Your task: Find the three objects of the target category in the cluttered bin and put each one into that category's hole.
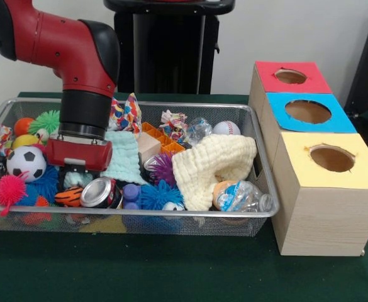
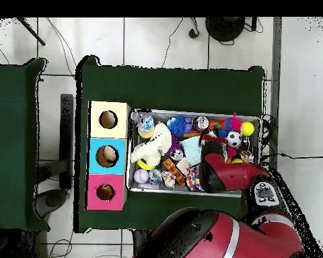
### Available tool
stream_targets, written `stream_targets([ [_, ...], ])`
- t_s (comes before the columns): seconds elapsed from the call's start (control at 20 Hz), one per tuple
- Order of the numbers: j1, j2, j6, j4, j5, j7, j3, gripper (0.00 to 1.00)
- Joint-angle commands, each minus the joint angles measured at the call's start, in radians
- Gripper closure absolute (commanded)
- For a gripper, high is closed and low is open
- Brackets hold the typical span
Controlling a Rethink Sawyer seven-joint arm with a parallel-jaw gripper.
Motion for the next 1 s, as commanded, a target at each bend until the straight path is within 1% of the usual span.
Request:
stream_targets([
  [0.05, 0.024, 0.013, -0.037, -0.11, 0.045, 0.069, 0.071, 0.0],
  [0.15, 0.029, 0.018, -0.039, -0.119, 0.045, 0.061, 0.064, 0.0],
  [0.2, 0.024, 0.019, -0.048, -0.122, 0.034, 0.067, 0.069, 1.0],
  [0.35, 0.022, 0.016, -0.044, -0.125, 0.017, 0.067, 0.073, 1.0],
  [0.5, 0.043, 0.021, -0.029, -0.122, 0.056, 0.06, 0.047, 1.0],
  [0.85, 0.047, 0.011, -0.017, -0.113, 0.057, 0.075, 0.044, 1.0],
  [1.0, 0.056, -0.01, 0.012, -0.089, 0.064, 0.081, 0.032, 1.0],
])
